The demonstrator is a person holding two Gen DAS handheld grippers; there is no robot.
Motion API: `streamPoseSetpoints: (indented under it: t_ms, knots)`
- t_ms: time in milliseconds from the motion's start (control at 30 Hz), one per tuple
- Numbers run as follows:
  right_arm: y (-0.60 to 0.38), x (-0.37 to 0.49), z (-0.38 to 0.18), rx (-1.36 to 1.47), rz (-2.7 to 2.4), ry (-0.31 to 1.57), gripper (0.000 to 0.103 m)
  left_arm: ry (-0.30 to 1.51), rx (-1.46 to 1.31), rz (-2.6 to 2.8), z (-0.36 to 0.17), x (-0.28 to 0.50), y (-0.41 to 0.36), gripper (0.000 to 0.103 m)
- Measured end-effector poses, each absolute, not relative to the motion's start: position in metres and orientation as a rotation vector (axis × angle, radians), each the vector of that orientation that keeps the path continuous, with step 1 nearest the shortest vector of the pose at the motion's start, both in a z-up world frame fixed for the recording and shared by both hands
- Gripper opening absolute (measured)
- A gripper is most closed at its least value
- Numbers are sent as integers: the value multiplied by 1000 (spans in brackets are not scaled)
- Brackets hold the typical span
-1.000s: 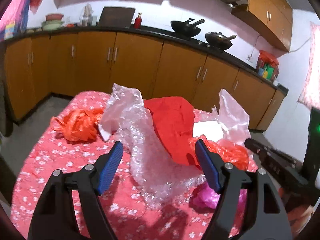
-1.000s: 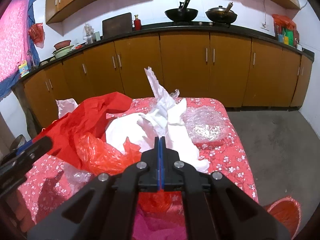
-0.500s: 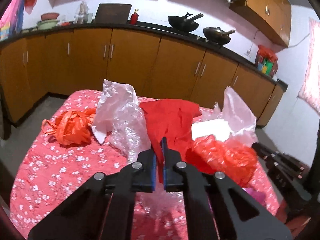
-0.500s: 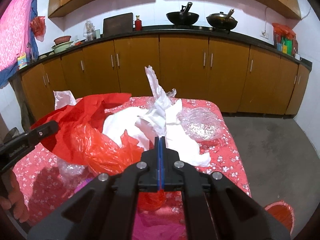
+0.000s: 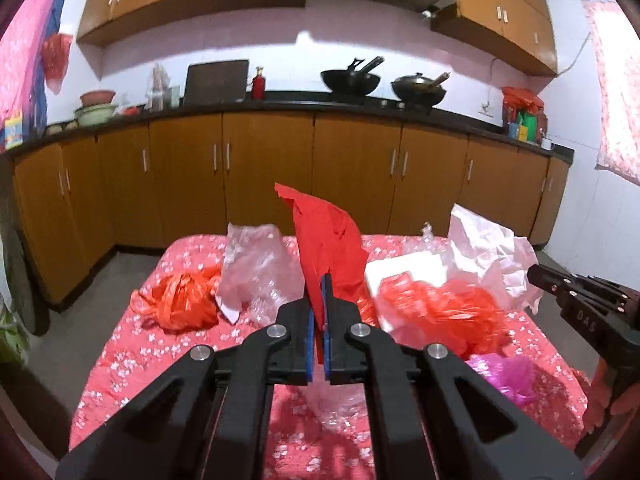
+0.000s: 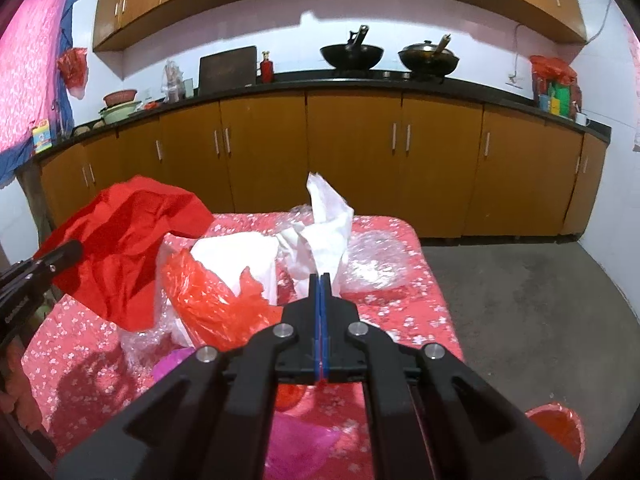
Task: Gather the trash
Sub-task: 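Grasp the red bag with the left tool while the right tool grasps the white paper, then carry both items to the orange basket and open both tools to drop them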
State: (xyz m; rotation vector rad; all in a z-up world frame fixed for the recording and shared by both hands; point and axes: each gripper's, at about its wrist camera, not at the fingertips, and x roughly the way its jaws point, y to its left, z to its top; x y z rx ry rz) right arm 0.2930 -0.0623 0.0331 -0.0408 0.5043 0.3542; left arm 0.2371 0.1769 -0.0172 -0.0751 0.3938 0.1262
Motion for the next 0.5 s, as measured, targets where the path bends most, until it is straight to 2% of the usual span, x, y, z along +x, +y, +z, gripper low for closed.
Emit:
streamPoseSetpoints:
  t_ms: [500]
  knots:
    - [-142,265,61,22,245,430,2,332,-23,-21,20,230,116,3]
